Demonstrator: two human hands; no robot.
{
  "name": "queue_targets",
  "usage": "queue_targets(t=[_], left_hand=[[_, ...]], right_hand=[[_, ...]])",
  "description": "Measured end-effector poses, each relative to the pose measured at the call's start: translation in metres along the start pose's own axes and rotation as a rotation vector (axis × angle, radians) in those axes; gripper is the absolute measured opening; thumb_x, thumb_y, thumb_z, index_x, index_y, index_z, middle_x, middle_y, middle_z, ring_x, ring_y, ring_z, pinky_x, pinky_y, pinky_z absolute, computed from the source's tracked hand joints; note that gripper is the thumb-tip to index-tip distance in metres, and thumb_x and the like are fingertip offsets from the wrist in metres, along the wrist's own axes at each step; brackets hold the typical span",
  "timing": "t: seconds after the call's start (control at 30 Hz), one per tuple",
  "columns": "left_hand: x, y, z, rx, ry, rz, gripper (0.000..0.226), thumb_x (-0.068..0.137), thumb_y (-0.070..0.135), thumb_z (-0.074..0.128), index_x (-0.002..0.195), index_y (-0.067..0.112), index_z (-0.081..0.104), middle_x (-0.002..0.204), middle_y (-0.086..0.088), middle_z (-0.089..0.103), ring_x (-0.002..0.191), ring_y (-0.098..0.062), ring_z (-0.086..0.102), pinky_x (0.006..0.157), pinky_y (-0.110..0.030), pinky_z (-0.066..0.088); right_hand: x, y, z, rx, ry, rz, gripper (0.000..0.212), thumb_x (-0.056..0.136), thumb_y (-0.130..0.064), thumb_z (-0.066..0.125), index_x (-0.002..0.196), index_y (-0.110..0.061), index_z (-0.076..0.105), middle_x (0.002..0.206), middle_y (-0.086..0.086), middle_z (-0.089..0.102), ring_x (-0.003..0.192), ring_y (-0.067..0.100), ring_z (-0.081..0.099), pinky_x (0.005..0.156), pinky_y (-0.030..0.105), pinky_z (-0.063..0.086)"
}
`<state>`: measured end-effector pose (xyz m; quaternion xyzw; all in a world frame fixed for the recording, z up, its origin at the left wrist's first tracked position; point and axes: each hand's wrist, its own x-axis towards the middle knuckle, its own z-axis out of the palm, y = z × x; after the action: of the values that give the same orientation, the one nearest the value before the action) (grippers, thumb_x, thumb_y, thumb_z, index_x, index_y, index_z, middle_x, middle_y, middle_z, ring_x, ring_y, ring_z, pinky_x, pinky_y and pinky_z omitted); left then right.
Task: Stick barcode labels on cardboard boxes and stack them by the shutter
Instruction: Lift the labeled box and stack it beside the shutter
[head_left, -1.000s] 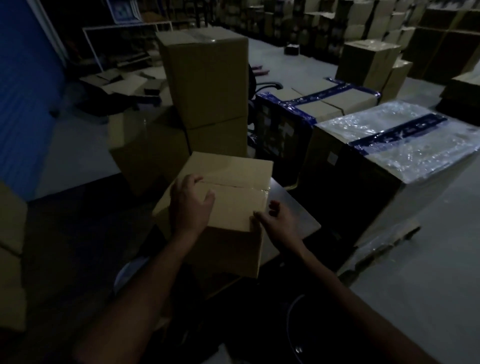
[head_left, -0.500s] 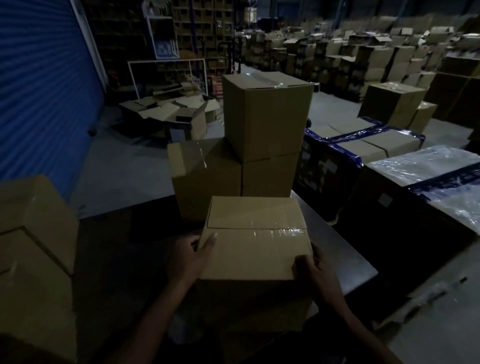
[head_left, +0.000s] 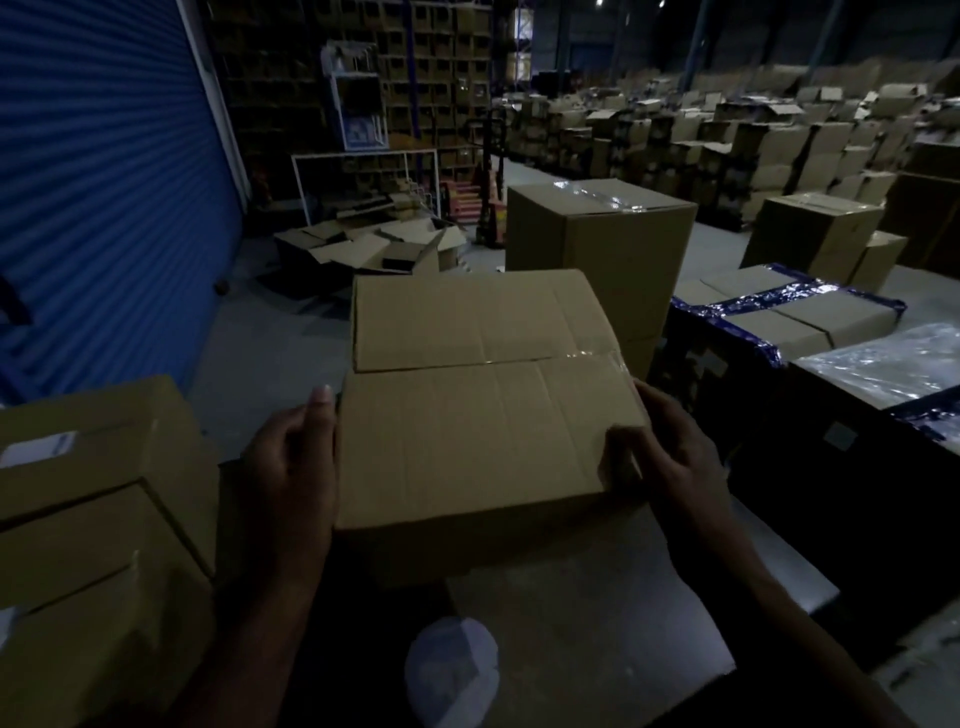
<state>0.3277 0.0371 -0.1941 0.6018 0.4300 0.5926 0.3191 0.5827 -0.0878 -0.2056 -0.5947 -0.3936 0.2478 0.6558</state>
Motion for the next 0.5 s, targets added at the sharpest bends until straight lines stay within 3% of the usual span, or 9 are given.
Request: queue_targets(t=[0.07, 0.17, 0.3, 0.4, 0.5], left_hand=[[0.018, -0.002, -0.002, -0.067, 0.005, -0.063, 0.035, 0.101, 0.053, 0.043, 0.086, 0.032, 0.067, 0.09, -0.004, 0.07, 0.081, -0.012, 0.063, 0.075, -0.038, 0.053], [0.041, 0.001, 0.004, -0.31, -0.044, -0.163, 0.038, 0.096, 0.053, 0.037, 0.114, 0.035, 0.066, 0.114, 0.005, 0.07, 0.11, -0.017, 0.062, 0.1, -0.052, 0.047], [0.067, 0.012, 0.022, -0.504, -0.04, -0.156, 0.027, 0.103, 0.027, 0.039, 0.113, 0.035, 0.062, 0.098, 0.023, 0.073, 0.098, -0.002, 0.066, 0.097, -0.04, 0.047], [0.098, 0.008, 0.038, -0.474, -0.072, -0.11, 0.038, 0.091, 0.032, 0.053, 0.128, 0.025, 0.06, 0.121, 0.007, 0.067, 0.118, -0.018, 0.06, 0.105, -0.045, 0.044], [0.13, 0.008, 0.059, -0.471, -0.028, -0.172, 0.03, 0.082, 0.037, 0.057, 0.111, 0.028, 0.064, 0.104, 0.008, 0.066, 0.103, -0.017, 0.062, 0.094, -0.044, 0.049]], right_hand=[[0.017, -0.012, 0.008, 0.017, -0.031, -0.038, 0.063, 0.076, -0.045, 0.062, 0.136, -0.037, 0.048, 0.121, -0.02, 0.057, 0.102, -0.003, 0.061, 0.069, 0.021, 0.056], [0.049, -0.03, 0.023, 0.039, -0.08, -0.097, 0.059, 0.085, -0.038, 0.061, 0.141, -0.032, 0.044, 0.127, -0.014, 0.055, 0.105, 0.0, 0.06, 0.073, 0.022, 0.056], [0.097, -0.048, 0.04, 0.015, -0.116, -0.185, 0.055, 0.093, -0.037, 0.057, 0.144, -0.029, 0.04, 0.137, -0.009, 0.05, 0.118, 0.007, 0.055, 0.089, 0.03, 0.053], [0.135, -0.057, 0.047, 0.002, -0.148, -0.223, 0.053, 0.092, -0.039, 0.059, 0.14, -0.027, 0.04, 0.133, -0.009, 0.049, 0.115, 0.008, 0.054, 0.082, 0.026, 0.054], [0.173, -0.058, 0.049, 0.05, -0.228, -0.22, 0.057, 0.087, -0.029, 0.068, 0.135, -0.025, 0.037, 0.127, -0.006, 0.05, 0.112, 0.01, 0.055, 0.078, 0.021, 0.054]])
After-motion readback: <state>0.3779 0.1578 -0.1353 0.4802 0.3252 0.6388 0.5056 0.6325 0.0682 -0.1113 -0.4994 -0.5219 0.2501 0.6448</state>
